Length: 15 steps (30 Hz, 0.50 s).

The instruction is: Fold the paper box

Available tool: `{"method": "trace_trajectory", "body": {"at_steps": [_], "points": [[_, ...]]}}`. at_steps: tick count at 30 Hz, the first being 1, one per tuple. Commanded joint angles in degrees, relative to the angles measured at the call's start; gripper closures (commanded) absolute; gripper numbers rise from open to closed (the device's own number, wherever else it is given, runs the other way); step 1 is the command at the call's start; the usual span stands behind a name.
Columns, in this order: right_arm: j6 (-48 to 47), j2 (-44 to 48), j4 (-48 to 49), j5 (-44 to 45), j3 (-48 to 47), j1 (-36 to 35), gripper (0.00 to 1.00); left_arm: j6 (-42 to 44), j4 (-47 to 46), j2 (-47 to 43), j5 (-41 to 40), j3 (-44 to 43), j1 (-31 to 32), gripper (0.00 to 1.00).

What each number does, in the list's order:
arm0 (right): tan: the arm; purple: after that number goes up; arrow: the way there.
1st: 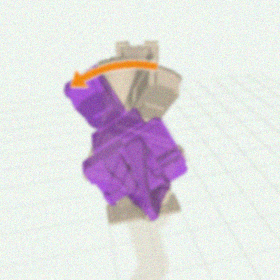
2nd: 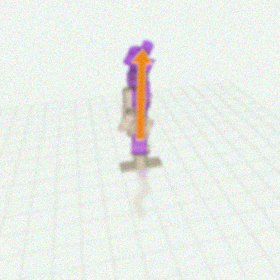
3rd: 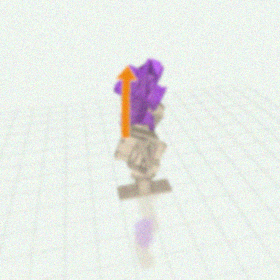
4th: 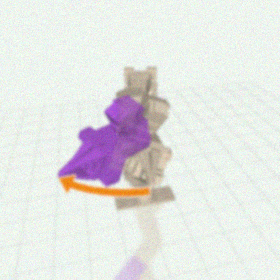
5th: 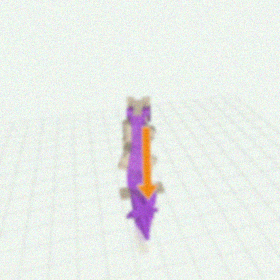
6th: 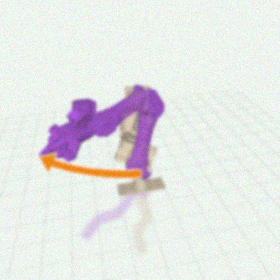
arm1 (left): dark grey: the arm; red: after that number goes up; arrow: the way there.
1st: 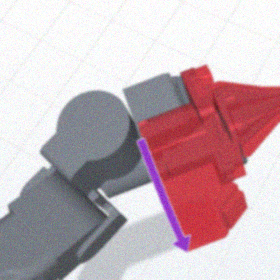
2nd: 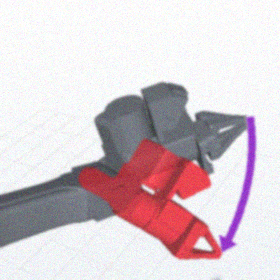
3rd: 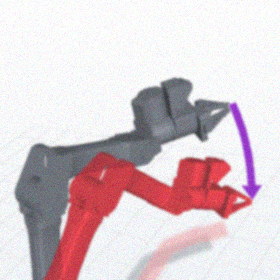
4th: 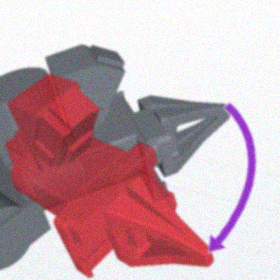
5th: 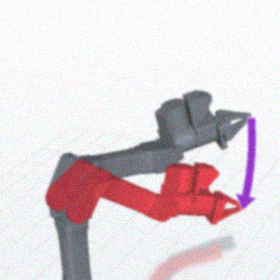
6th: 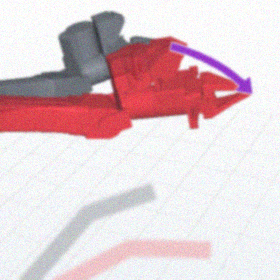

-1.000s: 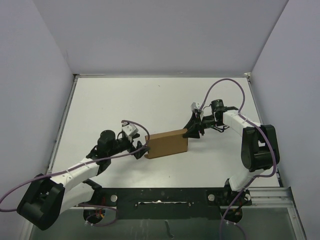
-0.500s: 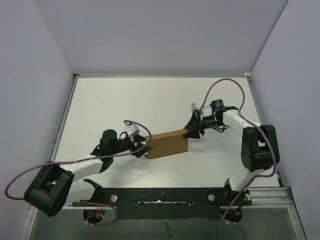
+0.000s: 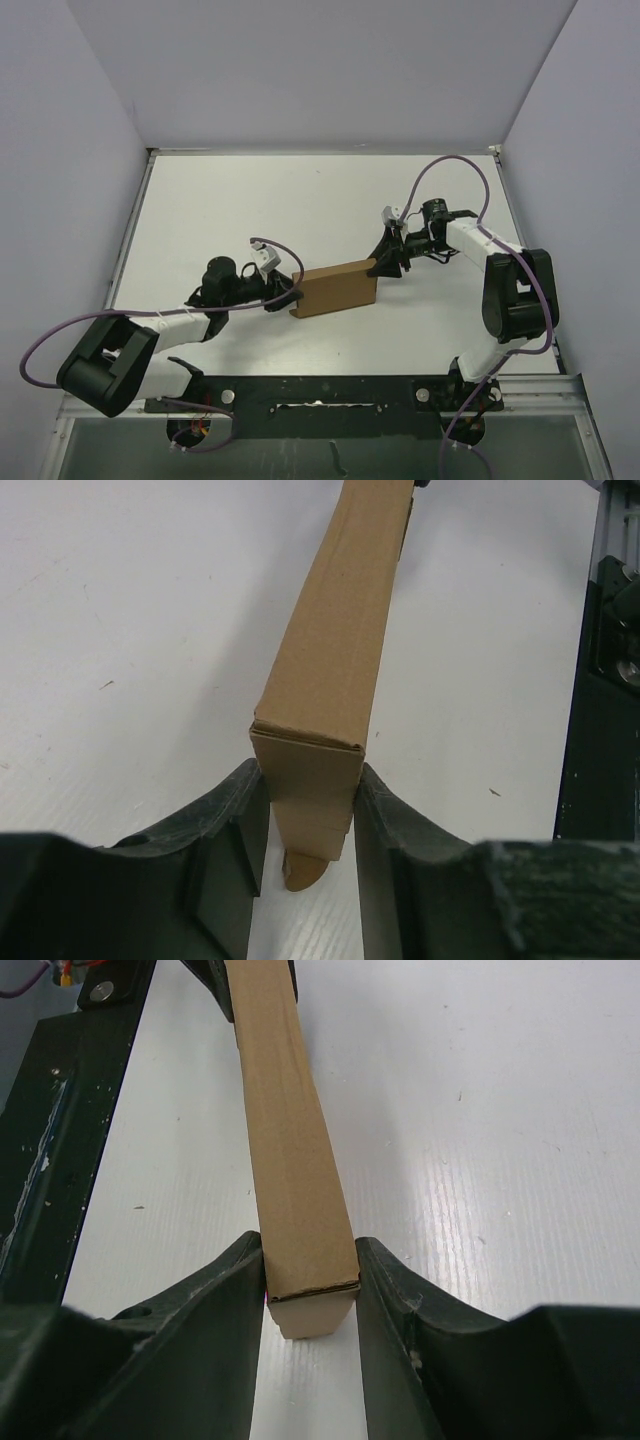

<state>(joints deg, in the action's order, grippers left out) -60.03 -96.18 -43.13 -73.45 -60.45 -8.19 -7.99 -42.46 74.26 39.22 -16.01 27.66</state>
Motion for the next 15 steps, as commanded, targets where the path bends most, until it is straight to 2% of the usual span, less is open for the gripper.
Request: {"method": "trace_trajectory", "body": {"at_steps": [1,3,6,15], "points": [[-5.72,-0.64,-5.43,2.34,-3.2,0.43,0.76,-0.45,-3.22,-0.04,3.21,-3.95,-0.24,0.77],[-6.92,-0.6,-6.95,3.0,-3.78,0.41,0.74,-0.24,-1.88,0.08,4.15,-4.91,-0.19,0.8],[-8.81,-0.05,-9.34,3.97,-4.59,0.67,0.64,0.65,0.93,-0.03,4.7,-6.28,0.0,0.82],[-11.64,7.47,-13.15,7.12,-5.65,3.25,0.27,5.87,11.14,0.41,3.98,-11.44,2.98,0.85]]}}
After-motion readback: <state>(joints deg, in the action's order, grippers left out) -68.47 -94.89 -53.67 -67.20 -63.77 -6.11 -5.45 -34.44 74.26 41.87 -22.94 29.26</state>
